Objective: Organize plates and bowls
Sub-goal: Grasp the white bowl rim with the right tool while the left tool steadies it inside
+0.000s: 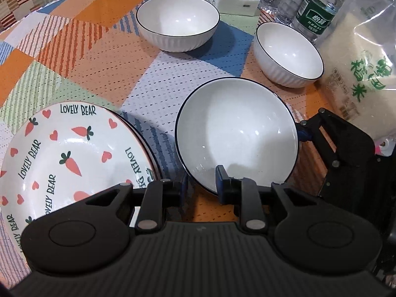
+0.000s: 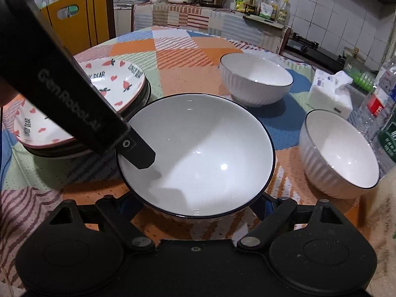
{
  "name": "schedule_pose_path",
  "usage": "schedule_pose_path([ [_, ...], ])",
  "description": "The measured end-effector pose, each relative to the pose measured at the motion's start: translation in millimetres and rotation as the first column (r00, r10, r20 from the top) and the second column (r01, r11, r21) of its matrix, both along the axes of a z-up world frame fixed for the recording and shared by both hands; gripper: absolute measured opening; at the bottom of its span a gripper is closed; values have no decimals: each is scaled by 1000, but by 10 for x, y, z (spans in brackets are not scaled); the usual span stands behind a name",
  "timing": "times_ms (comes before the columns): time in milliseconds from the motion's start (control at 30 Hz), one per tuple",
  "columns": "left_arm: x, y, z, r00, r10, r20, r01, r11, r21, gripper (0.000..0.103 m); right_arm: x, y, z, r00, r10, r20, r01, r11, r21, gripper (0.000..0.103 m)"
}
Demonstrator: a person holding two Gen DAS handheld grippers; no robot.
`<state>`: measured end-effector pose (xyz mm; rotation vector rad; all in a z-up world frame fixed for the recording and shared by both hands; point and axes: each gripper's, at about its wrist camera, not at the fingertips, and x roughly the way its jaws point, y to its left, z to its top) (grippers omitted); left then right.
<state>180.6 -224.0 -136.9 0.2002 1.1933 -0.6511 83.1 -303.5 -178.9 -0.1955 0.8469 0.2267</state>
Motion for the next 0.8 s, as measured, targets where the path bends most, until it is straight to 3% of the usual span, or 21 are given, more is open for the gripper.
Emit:
schedule_pose_path([
  [300, 7, -41, 9, 1000, -16, 1, 16, 1000, 26, 23, -14, 2, 15, 999, -37, -19, 37, 999, 9, 92],
  [367, 38, -25, 34, 1000, -13, -25, 13, 1000, 19, 23, -35, 35, 27, 998, -27, -50, 26, 999, -27, 92],
  [500, 75, 64, 166, 999, -5, -36, 5, 1000, -11, 24, -290, 96, 116, 998, 65, 18, -62, 988, -145, 92],
  [600, 102, 129, 325, 1000, -2, -31, 1, 999, -52, 24, -437, 48, 219, 997, 68, 30, -61, 981, -186, 92],
  [800, 160, 114, 641, 999, -3, 36, 7, 992, -124, 31, -595, -228, 509, 995, -49, 87, 59, 991, -119, 93],
])
